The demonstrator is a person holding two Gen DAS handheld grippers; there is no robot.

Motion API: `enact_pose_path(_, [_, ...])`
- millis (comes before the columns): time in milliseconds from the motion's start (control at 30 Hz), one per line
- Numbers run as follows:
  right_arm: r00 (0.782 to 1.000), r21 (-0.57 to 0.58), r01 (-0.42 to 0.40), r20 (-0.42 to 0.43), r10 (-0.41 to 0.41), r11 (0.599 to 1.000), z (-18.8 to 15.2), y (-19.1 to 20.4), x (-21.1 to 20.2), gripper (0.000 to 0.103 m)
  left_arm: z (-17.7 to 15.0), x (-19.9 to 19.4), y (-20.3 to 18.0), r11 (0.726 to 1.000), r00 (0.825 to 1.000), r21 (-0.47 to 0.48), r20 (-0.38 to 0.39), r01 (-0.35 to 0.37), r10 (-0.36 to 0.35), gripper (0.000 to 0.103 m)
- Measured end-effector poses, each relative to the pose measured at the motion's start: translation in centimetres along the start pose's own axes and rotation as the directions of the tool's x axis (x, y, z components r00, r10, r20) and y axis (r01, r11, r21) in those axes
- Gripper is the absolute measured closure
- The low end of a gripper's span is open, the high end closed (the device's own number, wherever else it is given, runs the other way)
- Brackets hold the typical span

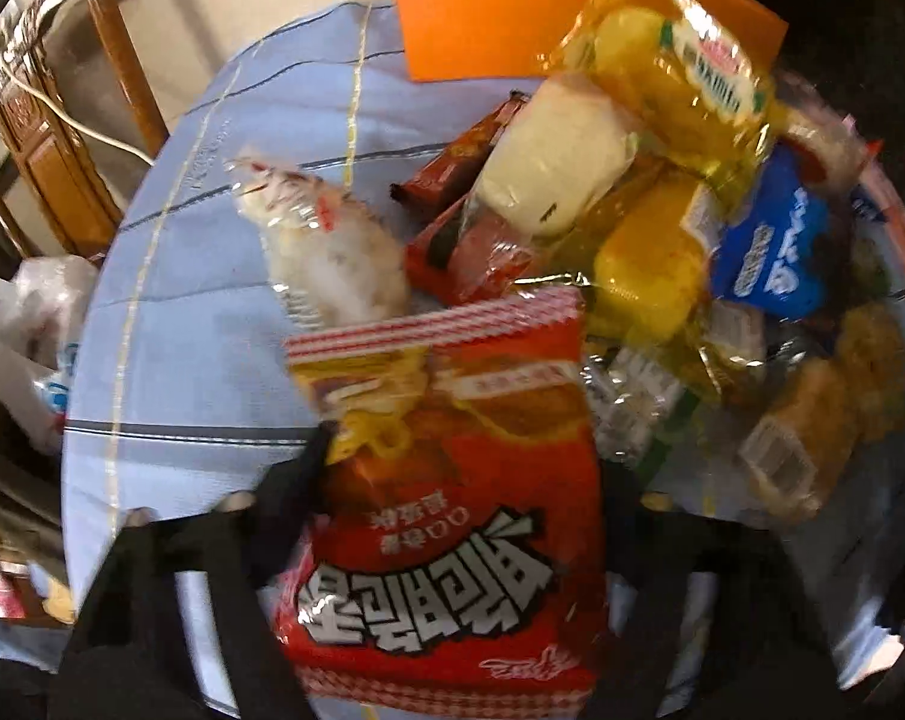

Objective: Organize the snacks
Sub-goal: 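Grasp the red chip bag with left tool while right tool grasps pink-edged cookie bag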

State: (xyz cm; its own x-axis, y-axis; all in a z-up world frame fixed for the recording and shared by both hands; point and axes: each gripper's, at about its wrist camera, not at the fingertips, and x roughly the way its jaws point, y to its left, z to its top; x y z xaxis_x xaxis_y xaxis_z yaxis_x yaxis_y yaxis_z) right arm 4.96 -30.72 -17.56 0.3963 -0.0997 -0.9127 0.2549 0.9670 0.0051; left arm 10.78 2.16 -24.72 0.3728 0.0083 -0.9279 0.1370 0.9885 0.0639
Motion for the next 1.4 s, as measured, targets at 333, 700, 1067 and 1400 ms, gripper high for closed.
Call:
enact_pose_path(333, [1.000, -0.105, -0.008, -0.024, 0.005, 0.994, -0.7, 2.3, 2.3, 0.004, -1.5, -1.2, 1.9, 0.999, 0.999, -0.002, 0.018, 0.041, -0.041, 0.042])
enact_pose_path(700, [0.995, -0.146, -0.051, -0.094, 0.038, 0.988, -0.5, 3.6, 6.7, 0.004, -2.0, -1.1, 1.9, 0.999, 0.999, -0.017, 0.003, 0.040, -0.040, 0.042])
enact_pose_path(1067, [0.992, -0.211, -0.055, -0.124, 0.029, 0.976, -0.4, 5.0, 7.1, 0.038, -2.0, -0.9, 1.7, 1.000, 1.000, -0.015, -0.002, 0.024, -0.024, 0.041])
enact_pose_path(1400, [0.996, -0.170, -0.076, -0.066, 0.065, 0.983, -1.8, 5.6, 3.1, 0.041, -2.1, -1.0, 2.3, 0.999, 0.999, -0.031, 0.005, 0.039, -0.038, 0.041])
